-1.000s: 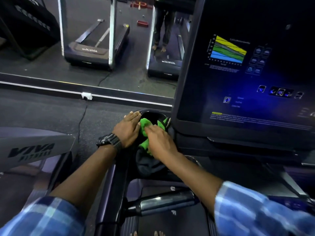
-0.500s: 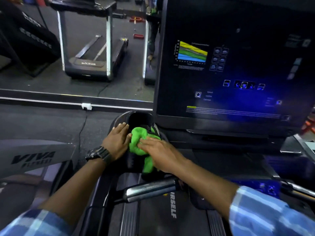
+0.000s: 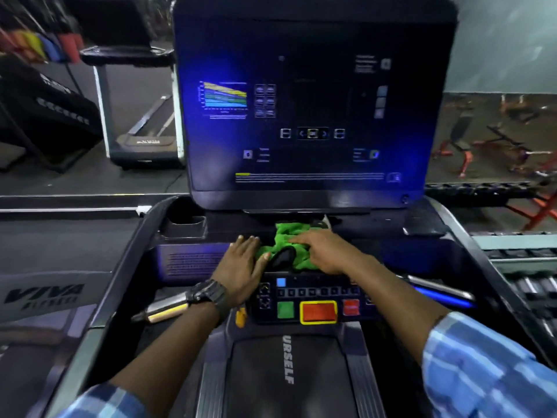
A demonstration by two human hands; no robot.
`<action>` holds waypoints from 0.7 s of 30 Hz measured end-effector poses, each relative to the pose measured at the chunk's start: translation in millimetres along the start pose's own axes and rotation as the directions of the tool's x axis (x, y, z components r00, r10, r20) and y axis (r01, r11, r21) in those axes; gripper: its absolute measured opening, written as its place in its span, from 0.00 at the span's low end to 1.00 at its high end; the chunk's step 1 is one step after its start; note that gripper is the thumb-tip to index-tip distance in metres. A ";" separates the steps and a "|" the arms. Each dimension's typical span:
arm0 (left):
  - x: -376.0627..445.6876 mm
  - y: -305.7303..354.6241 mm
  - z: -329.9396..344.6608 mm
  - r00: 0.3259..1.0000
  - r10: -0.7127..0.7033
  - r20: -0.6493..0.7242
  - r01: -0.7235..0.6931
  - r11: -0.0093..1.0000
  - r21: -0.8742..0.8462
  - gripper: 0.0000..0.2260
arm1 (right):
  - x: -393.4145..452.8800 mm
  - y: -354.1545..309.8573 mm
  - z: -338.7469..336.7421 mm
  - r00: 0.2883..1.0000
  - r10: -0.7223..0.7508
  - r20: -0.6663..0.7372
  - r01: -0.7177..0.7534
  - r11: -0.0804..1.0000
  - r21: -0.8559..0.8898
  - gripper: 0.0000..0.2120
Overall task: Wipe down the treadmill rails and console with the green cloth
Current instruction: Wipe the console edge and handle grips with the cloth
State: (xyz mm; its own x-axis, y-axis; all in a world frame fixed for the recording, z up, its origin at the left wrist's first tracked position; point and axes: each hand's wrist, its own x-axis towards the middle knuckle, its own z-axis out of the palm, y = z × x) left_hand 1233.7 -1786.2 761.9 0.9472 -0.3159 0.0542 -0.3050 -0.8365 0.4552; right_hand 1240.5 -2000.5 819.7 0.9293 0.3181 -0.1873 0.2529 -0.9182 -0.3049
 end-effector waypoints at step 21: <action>19.1 89.4 31.1 0.974 0.137 0.181 -0.160 0.980 0.120 0.23 | -67.6 71.0 -3.7 0.960 0.210 -0.184 -0.203 0.978 0.055 0.20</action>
State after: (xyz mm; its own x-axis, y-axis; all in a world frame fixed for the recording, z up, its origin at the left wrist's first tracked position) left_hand 1221.5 -1880.9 776.1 0.8630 -0.5030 -0.0462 -0.4619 -0.8229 0.3309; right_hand 1196.6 -2088.0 814.2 0.9950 0.0691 -0.0723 0.0433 -0.9492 -0.3118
